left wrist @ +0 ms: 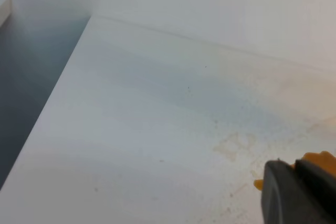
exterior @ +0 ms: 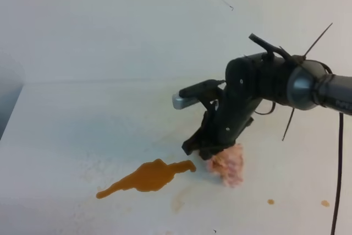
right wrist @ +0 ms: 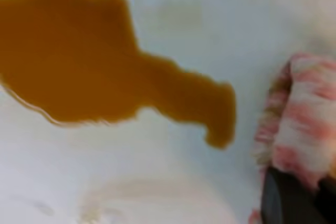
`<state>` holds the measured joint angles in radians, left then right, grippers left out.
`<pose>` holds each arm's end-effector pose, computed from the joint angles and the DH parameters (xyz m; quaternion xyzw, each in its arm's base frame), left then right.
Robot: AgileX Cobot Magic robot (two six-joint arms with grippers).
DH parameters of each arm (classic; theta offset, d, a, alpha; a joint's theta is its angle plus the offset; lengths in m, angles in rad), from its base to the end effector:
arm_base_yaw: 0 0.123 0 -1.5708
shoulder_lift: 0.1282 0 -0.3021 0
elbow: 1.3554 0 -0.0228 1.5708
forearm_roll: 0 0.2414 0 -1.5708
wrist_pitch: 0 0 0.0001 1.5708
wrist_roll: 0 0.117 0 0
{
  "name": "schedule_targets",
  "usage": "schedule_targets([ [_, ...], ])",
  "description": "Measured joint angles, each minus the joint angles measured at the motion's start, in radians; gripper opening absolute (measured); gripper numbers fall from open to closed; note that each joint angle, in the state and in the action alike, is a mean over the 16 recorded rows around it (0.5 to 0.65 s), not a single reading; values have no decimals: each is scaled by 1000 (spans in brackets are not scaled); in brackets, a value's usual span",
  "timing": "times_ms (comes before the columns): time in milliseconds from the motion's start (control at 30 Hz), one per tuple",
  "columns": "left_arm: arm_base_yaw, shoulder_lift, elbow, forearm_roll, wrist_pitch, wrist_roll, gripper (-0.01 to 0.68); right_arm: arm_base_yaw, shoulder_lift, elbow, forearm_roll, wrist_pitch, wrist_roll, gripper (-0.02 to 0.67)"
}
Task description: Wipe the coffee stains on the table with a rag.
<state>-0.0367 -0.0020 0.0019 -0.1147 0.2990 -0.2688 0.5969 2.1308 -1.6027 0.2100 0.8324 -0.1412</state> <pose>0.0530 -0.0059 0.1803 -0.1217 0.7677 -0.1425 0.6129 0.3661 0.2706 0.1638 -0.3004 0.9383 0.1181 0.1239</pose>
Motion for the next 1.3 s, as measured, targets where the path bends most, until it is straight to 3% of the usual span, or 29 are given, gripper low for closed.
schedule_targets([
  [233, 0, 2, -2, 0, 2, -1, 0, 92, 11, -143, 131, 1, -50, 34],
  [467, 0, 2, -2, 0, 4, -1, 0, 184, 50, -207, 387, -49, -170, 33],
  [833, 0, 2, -2, 0, 0, -1, 0, 226, 213, -217, 752, -142, -406, 33],
  [1033, 0, 2, -2, 0, -2, -1, 0, 227, 269, -233, 711, -171, -407, 33],
  [1300, 0, 2, -2, 0, 2, 0, 0, 228, 279, -292, 406, -148, -247, 33],
])
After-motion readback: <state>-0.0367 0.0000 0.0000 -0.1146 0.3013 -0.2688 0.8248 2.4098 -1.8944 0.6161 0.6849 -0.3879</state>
